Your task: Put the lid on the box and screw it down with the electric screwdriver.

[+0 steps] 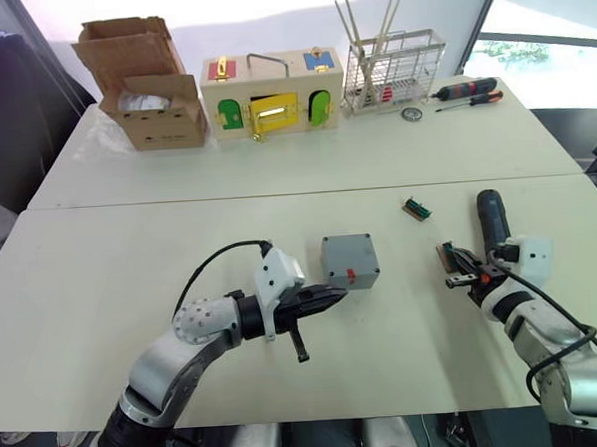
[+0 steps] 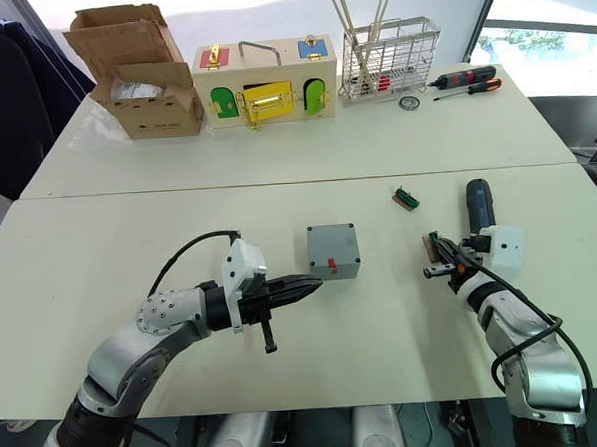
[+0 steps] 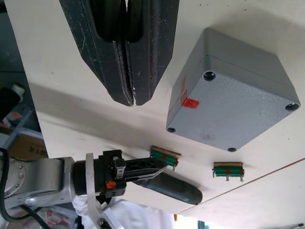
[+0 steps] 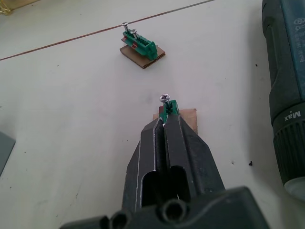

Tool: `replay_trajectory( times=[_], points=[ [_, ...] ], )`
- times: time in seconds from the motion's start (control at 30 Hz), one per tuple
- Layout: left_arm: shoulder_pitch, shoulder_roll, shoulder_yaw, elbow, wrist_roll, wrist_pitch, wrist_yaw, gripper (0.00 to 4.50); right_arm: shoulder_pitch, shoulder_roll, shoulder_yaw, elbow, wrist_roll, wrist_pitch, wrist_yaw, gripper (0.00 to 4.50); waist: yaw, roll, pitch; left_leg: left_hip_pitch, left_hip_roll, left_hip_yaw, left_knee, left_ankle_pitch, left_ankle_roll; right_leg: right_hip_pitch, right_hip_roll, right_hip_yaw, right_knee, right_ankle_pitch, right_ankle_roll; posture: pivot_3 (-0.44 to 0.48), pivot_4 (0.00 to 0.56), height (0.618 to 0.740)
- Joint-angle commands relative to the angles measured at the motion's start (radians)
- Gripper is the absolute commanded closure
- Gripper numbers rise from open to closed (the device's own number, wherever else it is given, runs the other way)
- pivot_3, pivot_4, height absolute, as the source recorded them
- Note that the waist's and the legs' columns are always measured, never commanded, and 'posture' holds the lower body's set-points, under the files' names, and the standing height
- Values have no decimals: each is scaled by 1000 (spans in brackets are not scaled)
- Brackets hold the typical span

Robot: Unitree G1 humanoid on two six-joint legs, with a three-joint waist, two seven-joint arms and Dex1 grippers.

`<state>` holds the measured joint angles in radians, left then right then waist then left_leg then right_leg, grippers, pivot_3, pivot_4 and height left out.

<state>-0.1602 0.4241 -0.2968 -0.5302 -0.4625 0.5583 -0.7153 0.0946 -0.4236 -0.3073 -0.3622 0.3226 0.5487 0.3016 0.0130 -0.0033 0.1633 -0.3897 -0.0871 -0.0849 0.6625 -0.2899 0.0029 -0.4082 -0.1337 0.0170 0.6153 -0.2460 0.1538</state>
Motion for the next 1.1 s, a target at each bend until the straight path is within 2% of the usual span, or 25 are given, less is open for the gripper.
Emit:
replay_trajectory(
  times=[0.03,0.3,0.43,0.57,0.7,0.9,1.1],
  points=[
    [2,0,19,-14,-3,-29,-7,4500,8,10,-40,-67,23,-28,-4,4447,0,0,0,0,0,0,0,0,0,0,0,0,0,0,0,0,150,734],
    [0,0,21,17,3,-58,-21,4500,5,21,-66,-116,45,-44,-18,4447,0,0,0,0,0,0,0,0,0,0,0,0,0,0,0,0,150,734],
    [-3,-17,73,17,-41,-47,-4,4500,-12,11,-68,-159,62,-65,-12,4447,0,0,0,0,0,0,0,0,0,0,0,0,0,0,0,0,150,734],
    [-22,12,169,5,-77,-6,20,4500,-120,-25,8,-192,83,-44,37,4447,-8,1,0,0,0,0,0,0,0,-1,0,0,1,0,0,0,150,734],
    [-27,48,265,-12,-146,60,42,4500,-241,-31,116,-147,74,-38,87,4447,-9,1,1,0,1,0,0,0,0,-1,1,-1,1,0,0,0,150,734],
    [-1,126,272,-13,-119,64,20,4500,-282,-26,241,-76,99,-22,200,4447,-1,0,1,0,-1,0,0,0,0,0,0,0,0,0,0,0,150,734],
    [11,108,253,-21,-115,62,40,4500,-251,-34,242,-80,108,-22,231,4447,-2,1,1,0,0,-1,0,0,0,-1,0,0,1,0,0,0,150,734]
  ],
)
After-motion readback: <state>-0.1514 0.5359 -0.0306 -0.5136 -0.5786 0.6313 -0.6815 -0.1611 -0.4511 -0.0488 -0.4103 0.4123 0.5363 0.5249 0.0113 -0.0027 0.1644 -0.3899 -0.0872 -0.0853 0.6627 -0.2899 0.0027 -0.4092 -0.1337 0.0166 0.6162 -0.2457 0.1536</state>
